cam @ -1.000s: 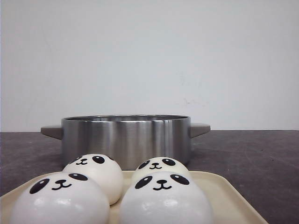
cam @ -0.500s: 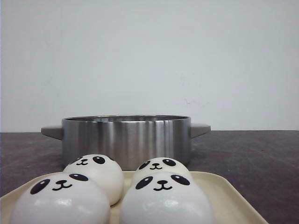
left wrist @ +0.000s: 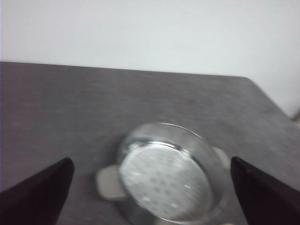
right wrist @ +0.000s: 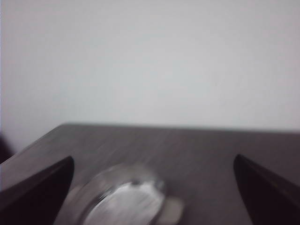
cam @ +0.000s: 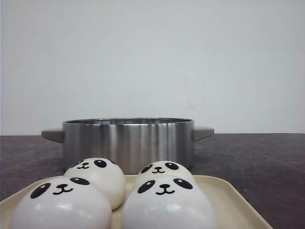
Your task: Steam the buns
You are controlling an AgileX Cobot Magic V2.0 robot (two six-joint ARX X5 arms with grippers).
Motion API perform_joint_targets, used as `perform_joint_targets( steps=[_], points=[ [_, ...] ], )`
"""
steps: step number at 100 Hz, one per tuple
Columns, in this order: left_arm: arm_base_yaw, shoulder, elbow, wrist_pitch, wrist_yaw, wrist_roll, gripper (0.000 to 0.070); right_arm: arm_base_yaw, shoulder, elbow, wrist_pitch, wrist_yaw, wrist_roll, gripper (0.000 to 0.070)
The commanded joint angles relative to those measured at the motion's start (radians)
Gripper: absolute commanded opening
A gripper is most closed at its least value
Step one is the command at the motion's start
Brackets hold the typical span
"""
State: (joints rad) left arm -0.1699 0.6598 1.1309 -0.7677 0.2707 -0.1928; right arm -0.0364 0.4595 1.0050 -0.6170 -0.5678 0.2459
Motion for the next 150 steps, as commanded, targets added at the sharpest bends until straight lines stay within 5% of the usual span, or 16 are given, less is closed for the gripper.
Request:
perform_joint_targets(
  steps=[1,17,26,58,75,92,119,150],
  points=[
    [-0.026,-0.006,-0.007,0.002,0.012,-0.030,0.0700,0.021,0.050,-0.001,-0.001,-0.033,0.059,0.0700],
    [-0.087,-0.043,-0.101,0.006,0.008,-0.074,0.0589,0.124,0.163,-0.003,-0.104,-0.029,0.094,0.0694],
    [-0.114,-0.070,-0.167,0.013,0.008,-0.099,0.0585,0.227,0.216,-0.003,-0.143,0.023,0.087,0.0663],
    [-0.157,-0.136,-0.235,0.032,-0.008,-0.071,0.0586,0.833,0.455,-0.003,-0.138,0.446,0.304,0.0660],
    [-0.157,-0.139,-0.235,0.031,-0.008,-0.057,0.0586,1.048,0.678,-0.002,-0.126,0.578,0.366,0.0660],
    [-0.158,-0.141,-0.235,0.027,-0.008,-0.054,0.0586,1.058,0.846,-0.002,-0.132,0.548,0.489,0.0660],
    [-0.167,-0.145,-0.235,0.031,-0.011,-0.051,0.0586,0.950,0.985,-0.002,-0.116,0.420,0.484,0.0658],
    [-0.185,-0.145,-0.235,0.034,-0.014,-0.039,0.0586,0.916,1.092,-0.002,-0.058,0.402,0.453,0.0600]
  ],
)
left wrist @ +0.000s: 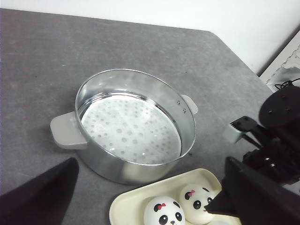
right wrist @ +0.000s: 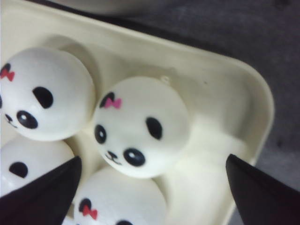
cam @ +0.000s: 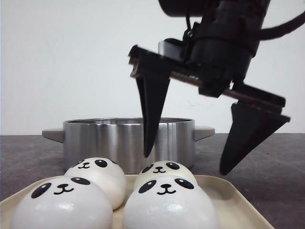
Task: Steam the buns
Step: 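Lower the right gripper onto the panda bun nearest the pot and close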
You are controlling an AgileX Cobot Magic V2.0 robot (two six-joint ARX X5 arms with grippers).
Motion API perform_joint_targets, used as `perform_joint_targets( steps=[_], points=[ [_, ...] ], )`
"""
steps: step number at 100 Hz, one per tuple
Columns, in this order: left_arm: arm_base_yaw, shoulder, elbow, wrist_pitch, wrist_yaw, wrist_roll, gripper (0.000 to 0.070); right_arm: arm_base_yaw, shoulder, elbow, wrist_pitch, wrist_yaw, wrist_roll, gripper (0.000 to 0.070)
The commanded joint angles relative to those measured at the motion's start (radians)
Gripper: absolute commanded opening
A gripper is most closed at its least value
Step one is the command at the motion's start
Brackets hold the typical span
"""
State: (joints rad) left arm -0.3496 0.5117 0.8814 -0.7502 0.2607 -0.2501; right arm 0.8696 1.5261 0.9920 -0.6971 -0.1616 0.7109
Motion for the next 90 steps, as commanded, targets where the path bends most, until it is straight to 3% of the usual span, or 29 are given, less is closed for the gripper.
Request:
perform_joint_targets(
  steps=[1,24,73,81,90],
  points=[
    [-0.005,0.003,0.014,0.017,-0.005,0.021,0.0586,0.010,0.027,0.011,0.026,-0.005,-0.012,0.0600],
    [-0.005,0.003,0.014,0.014,-0.009,0.026,0.0586,0.010,0.070,0.011,0.063,-0.006,-0.011,0.0560],
    [-0.027,0.003,0.014,0.010,-0.010,0.029,0.0586,-0.017,0.170,0.012,0.091,-0.002,-0.008,0.0541],
    [-0.032,0.003,0.014,0.009,-0.010,0.029,0.0586,-0.017,0.182,0.012,0.090,-0.004,-0.008,0.0486],
    [-0.038,0.003,0.014,0.008,-0.013,0.032,0.0586,-0.017,0.194,0.012,0.085,-0.004,-0.008,0.0363]
  ],
)
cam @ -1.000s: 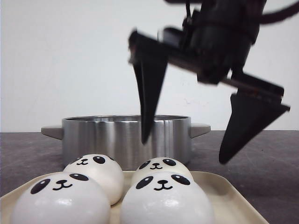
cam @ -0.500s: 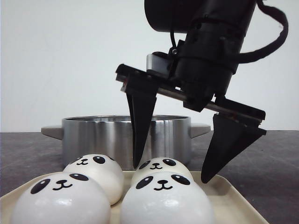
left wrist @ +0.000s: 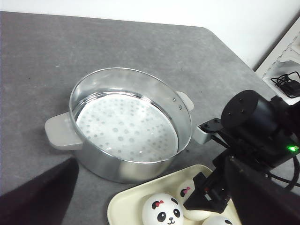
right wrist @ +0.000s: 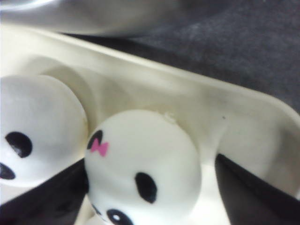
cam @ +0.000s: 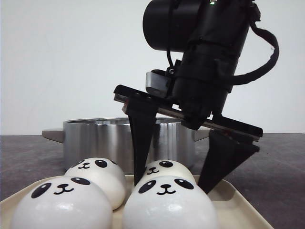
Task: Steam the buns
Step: 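Lower the right gripper onto the panda bun nearest the pot and close, then lift the bun with the right gripper and lower it into the pot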
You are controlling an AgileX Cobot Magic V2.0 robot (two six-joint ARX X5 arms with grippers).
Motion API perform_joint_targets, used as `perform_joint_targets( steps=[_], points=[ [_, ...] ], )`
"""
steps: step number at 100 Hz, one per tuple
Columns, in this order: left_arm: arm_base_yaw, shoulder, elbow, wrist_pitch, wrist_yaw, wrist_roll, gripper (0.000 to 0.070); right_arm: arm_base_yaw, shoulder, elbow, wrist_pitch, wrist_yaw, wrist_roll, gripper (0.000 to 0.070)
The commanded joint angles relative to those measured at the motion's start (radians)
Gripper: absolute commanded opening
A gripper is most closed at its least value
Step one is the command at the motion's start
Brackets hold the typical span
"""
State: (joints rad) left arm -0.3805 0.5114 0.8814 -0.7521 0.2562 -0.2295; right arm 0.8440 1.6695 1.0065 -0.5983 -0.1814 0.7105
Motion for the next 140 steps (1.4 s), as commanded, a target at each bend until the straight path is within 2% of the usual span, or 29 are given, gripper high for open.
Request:
perform_joint_targets(
  steps=[1,9,19,42,61,78,92,116,131,140],
  points=[
    [-0.008,0.003,0.014,0.010,-0.010,0.012,0.0586,0.008,0.051,-0.002,-0.014,0.015,-0.007,0.0352],
    [-0.013,0.003,0.014,0.009,-0.025,0.016,0.0586,0.008,0.054,-0.002,-0.024,0.018,-0.007,0.0248],
    [-0.014,0.003,0.014,0.003,-0.027,0.027,0.0586,0.009,0.056,-0.002,-0.032,0.025,-0.015,0.0000],
    [-0.014,0.003,0.014,0.003,-0.051,0.038,0.0586,0.010,0.022,0.017,-0.034,0.065,-0.032,0.0000],
    [-0.014,0.003,0.014,0.007,-0.056,0.038,0.0586,0.039,-0.101,0.124,-0.075,0.073,-0.052,0.0000],
    [-0.014,0.003,0.014,0.018,-0.058,0.038,0.0586,0.077,-0.172,0.307,-0.241,0.093,-0.135,0.0000],
    [-0.014,0.003,0.014,0.032,-0.070,0.038,0.0586,0.074,-0.171,0.452,-0.241,0.183,-0.245,0.0000],
    [-0.014,0.004,0.014,0.035,-0.074,0.043,0.0586,-0.092,-0.006,0.609,-0.209,0.152,-0.327,0.0000],
    [-0.014,0.004,0.014,0.034,-0.074,0.043,0.0586,-0.169,0.134,0.665,-0.195,0.102,-0.352,0.0000],
    [-0.014,0.004,0.014,0.034,-0.074,0.043,0.0586,-0.195,0.221,0.698,-0.179,0.101,-0.356,0.0000]
  ],
)
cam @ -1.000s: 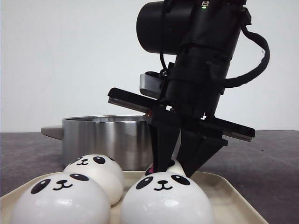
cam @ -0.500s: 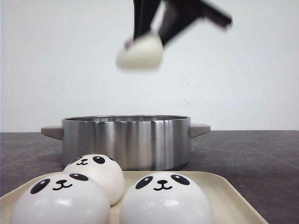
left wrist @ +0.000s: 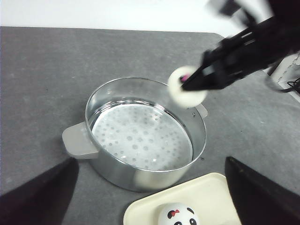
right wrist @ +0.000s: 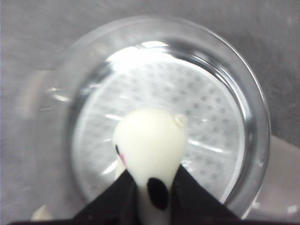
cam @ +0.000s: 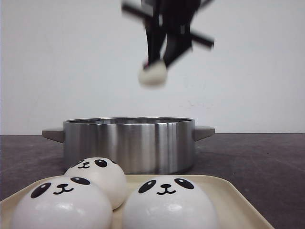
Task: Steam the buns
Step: 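Lift the bun with the right gripper and lower it into the pot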
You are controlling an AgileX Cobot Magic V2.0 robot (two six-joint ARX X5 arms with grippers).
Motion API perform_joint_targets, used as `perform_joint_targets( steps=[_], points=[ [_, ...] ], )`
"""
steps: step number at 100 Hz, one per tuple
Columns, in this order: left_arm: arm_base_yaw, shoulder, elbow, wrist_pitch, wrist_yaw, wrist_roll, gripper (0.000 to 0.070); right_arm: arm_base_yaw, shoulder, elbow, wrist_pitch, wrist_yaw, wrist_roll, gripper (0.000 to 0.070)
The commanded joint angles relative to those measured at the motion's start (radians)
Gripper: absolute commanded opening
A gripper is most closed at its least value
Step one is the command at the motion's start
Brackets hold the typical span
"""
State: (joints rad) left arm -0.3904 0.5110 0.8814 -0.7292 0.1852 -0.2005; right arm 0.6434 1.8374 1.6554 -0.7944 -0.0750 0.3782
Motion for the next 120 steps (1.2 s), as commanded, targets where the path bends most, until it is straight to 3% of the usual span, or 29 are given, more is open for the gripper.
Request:
perform_joint_targets(
  steps=[1,26,78,84,94,98,120],
  points=[
    [-0.005,0.005,0.014,0.011,-0.003,0.014,0.0586,0.003,0.061,0.053,0.019,-0.005,-0.023,0.0000],
    [-0.005,0.005,0.014,0.004,-0.003,0.013,0.0586,-0.024,0.203,0.069,0.127,-0.011,-0.023,0.0000],
    [-0.005,0.005,0.014,-0.063,-0.005,0.018,0.0586,-0.045,0.280,0.069,0.147,0.047,-0.006,0.0003],
    [-0.005,0.005,0.014,-0.063,-0.005,0.017,0.0586,-0.047,0.280,0.069,0.148,0.048,0.006,0.0059],
    [-0.005,0.005,0.014,-0.064,-0.005,0.017,0.0586,-0.050,0.280,0.069,0.146,0.040,0.008,0.0277],
    [-0.005,0.005,0.014,-0.064,-0.005,0.017,0.0586,-0.050,0.280,0.069,0.144,0.038,0.007,0.0330],
    [-0.005,0.005,0.014,-0.063,-0.005,0.017,0.0586,-0.050,0.280,0.069,0.132,0.038,0.011,0.0372]
  ],
)
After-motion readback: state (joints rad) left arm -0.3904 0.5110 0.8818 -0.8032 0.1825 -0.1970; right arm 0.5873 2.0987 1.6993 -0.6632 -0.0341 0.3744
